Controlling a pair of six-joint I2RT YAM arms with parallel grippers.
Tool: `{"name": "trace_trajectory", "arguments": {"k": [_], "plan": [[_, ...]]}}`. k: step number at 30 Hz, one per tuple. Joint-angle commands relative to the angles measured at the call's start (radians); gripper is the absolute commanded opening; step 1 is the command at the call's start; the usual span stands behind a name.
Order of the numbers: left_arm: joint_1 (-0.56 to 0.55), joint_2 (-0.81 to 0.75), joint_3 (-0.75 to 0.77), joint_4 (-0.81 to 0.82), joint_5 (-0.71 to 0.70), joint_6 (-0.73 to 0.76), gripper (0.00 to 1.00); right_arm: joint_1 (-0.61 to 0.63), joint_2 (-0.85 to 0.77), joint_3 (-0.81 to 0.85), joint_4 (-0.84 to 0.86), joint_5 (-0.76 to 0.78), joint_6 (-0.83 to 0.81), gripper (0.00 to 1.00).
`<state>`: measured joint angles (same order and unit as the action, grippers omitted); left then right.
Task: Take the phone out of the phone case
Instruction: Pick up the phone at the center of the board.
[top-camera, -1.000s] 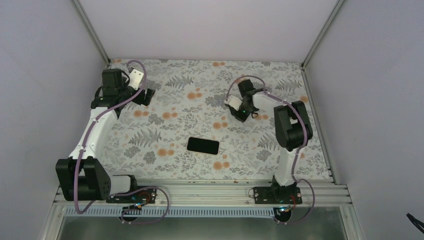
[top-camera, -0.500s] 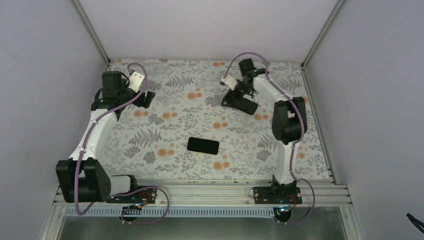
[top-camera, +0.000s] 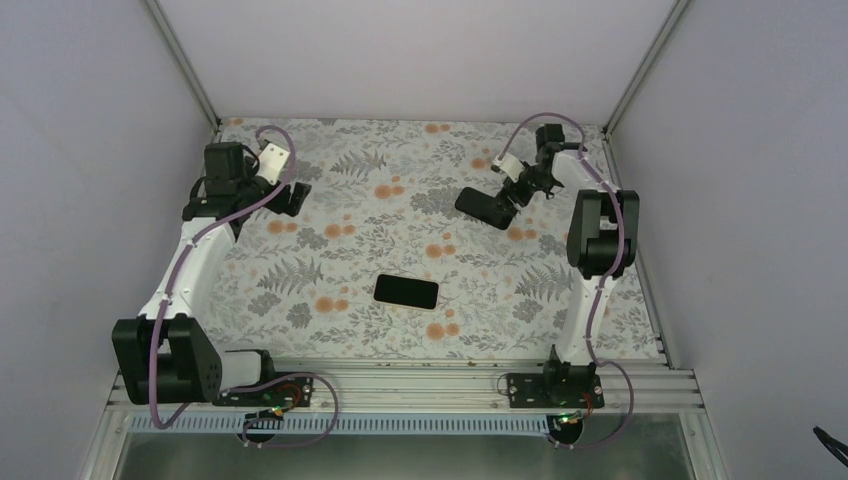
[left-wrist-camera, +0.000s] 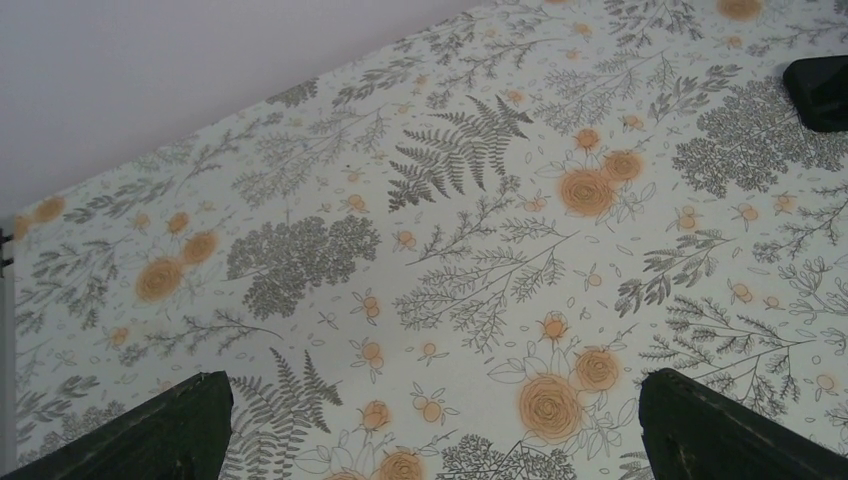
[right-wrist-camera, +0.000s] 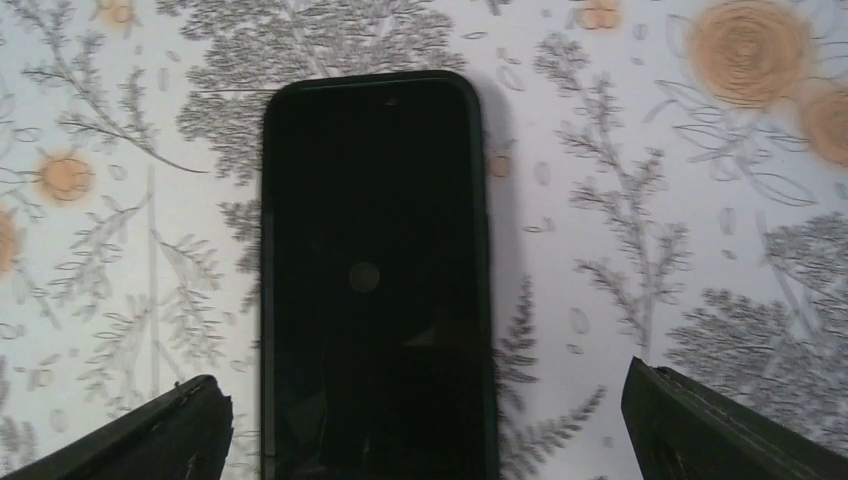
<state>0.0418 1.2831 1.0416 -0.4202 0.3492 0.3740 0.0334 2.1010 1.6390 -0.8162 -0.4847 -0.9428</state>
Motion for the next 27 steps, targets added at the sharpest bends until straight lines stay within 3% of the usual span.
{"name": "trace_trajectory", "arguments": {"k": [1, 12, 24, 27], "plan": [[0.005, -0.049, -0.014, 0.036, -0.019, 0.002, 1.0, -0.035, 0.061, 0.11, -0.051, -0.1, -0.08, 1.0], [0.006, -0.057, -0.022, 0.032, -0.006, 0.011, 1.0, -0.036, 0.274, 0.313, -0.28, -0.122, -0.117, 1.0], [0.006, -0.066, -0.036, 0.033, 0.005, 0.014, 1.0, -0.014, 0.134, 0.03, -0.231, -0.108, -0.109, 1.0], [0.006, -0.065, -0.037, 0.034, 0.004, 0.013, 1.0, 0.004, 0.081, -0.054, -0.15, -0.056, -0.054, 1.0]]}}
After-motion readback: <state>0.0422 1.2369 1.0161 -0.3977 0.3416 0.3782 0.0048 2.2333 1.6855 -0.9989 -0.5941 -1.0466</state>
